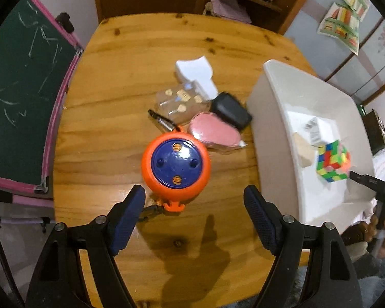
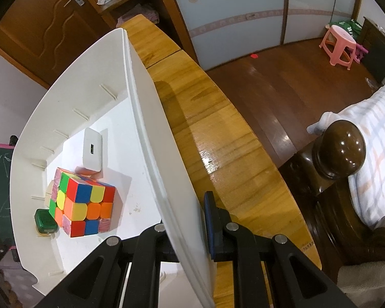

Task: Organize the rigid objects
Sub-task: 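Move the left tool back to the orange-and-blue tape reel, then grasp the orange-and-blue tape reel with the left tool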

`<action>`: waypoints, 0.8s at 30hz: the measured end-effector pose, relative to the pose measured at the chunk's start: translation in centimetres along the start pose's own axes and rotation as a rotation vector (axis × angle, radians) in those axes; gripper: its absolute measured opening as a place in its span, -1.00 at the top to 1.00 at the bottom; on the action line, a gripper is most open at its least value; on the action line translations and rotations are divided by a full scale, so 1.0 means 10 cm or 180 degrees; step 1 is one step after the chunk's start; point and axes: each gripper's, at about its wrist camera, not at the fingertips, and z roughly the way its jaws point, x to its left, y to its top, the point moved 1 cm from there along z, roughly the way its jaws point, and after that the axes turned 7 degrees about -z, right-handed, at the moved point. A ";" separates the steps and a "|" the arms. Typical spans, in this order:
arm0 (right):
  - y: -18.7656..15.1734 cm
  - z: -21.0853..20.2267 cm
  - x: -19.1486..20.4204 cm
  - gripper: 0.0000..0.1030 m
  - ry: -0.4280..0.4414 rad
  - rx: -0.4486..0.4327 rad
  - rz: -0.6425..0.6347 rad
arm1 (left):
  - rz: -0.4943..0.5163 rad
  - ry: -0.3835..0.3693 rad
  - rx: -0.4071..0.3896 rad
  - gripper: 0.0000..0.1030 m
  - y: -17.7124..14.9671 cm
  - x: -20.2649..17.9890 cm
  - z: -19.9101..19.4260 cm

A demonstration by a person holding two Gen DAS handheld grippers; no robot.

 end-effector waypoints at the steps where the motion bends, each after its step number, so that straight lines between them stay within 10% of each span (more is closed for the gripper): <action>1: 0.00 0.00 0.00 0.71 -0.0004 0.0002 -0.0001 | 0.0003 0.0021 0.0014 -0.59 0.00 0.02 0.06; 24: -0.04 0.01 -0.01 0.71 -0.0026 0.0015 0.0024 | 0.0231 0.0515 0.0062 -0.66 0.16 -0.01 0.74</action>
